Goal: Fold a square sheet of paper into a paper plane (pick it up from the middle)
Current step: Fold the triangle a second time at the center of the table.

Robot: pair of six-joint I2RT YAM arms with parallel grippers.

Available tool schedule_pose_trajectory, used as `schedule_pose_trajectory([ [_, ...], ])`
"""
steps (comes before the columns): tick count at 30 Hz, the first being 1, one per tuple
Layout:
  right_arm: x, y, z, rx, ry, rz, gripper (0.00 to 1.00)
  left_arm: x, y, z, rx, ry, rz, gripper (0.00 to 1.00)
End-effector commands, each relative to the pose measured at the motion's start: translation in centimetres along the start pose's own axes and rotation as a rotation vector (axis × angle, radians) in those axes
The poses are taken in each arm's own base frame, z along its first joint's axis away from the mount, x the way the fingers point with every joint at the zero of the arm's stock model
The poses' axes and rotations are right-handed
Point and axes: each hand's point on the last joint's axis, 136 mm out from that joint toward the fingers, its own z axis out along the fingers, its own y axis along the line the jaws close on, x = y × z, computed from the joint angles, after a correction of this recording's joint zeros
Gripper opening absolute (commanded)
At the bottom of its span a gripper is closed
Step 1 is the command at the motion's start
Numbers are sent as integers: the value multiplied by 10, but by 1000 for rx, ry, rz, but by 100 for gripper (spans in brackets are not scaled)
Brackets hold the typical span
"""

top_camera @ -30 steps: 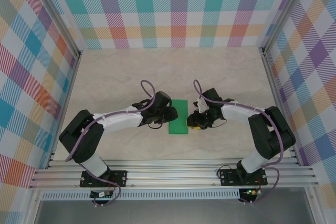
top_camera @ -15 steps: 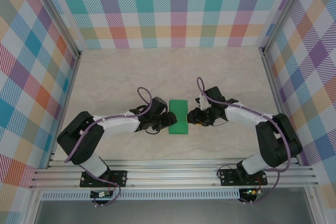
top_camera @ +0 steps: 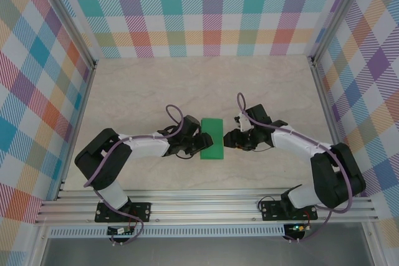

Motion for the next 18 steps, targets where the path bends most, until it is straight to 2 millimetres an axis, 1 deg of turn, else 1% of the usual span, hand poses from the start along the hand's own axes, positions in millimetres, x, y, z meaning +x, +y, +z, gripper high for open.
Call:
schedule_pose_trajectory([
  [1, 6, 4, -5, -24, -24, -48, 53, -10, -14, 2, 63, -6, -14, 47],
  [5, 12, 7, -8, -18, -51, -117, 66, -20, -21, 0, 86, -21, -26, 46],
  [8, 17, 10, -6, 12, -64, -192, 74, -22, -27, 3, 107, -5, -26, 46],
  [12, 20, 11, 0, 65, -88, -274, 75, -25, -30, 6, 129, 1, -51, 46],
  [18, 25, 28, 9, 82, -130, -389, 75, -31, -29, 6, 145, -2, -92, 46],
])
